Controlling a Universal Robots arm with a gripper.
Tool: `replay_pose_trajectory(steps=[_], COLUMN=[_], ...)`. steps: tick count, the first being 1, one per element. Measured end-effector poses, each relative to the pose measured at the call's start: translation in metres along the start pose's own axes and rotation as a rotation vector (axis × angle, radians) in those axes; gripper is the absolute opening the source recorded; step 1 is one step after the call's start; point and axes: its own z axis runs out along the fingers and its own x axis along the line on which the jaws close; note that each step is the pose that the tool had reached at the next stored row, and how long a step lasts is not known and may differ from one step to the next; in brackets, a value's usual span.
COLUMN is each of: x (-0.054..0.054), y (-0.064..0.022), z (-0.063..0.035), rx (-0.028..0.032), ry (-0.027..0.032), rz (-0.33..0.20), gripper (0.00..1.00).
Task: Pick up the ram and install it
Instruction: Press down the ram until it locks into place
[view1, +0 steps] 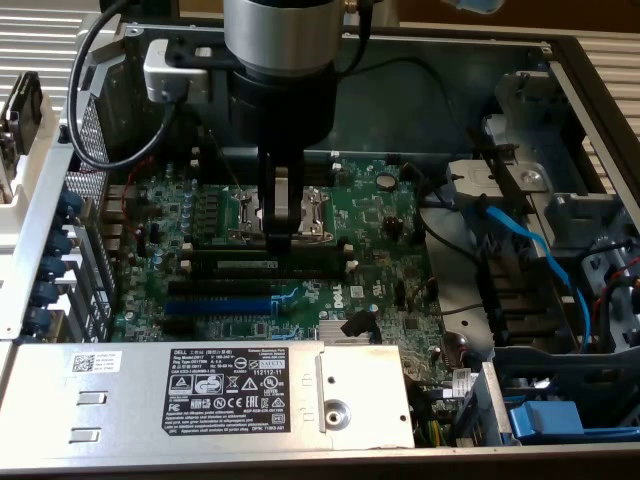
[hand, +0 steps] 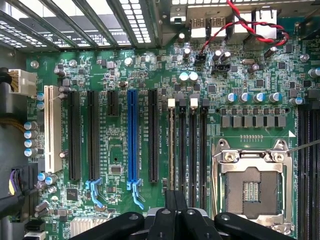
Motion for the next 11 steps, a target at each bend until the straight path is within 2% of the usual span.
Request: replay_pose_trajectory(steps=[11], x=[-0.0002], y=[-0.0001], z=[0.0023], rx=[0.0007], ry=[-0.001], rz=[-0.002], gripper=[0.1])
